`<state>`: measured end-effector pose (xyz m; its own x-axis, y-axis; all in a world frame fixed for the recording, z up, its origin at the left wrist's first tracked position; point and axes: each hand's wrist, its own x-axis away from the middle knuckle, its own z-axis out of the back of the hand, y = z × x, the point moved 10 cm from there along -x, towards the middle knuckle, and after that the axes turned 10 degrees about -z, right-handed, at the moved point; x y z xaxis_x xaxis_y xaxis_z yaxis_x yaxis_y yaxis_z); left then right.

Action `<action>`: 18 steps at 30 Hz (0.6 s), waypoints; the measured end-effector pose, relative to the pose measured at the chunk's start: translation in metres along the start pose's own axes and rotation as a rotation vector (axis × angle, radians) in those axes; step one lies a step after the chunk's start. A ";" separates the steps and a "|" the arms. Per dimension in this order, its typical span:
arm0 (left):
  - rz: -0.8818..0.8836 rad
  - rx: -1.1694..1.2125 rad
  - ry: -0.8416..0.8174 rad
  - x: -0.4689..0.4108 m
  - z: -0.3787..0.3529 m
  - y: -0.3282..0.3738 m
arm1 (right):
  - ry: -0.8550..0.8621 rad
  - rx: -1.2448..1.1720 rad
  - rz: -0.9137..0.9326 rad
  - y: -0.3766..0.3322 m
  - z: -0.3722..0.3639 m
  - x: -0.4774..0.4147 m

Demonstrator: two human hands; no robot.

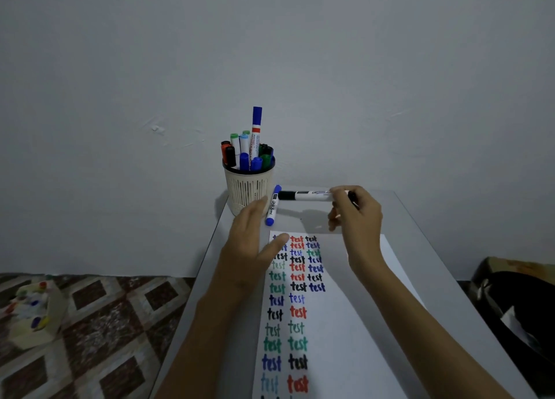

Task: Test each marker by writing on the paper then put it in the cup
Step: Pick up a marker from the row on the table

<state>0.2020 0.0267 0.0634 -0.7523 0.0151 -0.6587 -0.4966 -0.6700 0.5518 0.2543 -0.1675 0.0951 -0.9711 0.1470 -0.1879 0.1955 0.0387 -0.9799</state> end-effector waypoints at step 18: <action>0.071 0.290 -0.359 0.012 -0.049 0.059 | -0.438 -0.055 -0.264 0.019 -0.016 0.058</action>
<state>0.1850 -0.0496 0.0633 -0.8656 0.2666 -0.4239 -0.5007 -0.4444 0.7428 0.2044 -0.1424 0.0666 -0.9522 -0.3022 0.0438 -0.0688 0.0726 -0.9950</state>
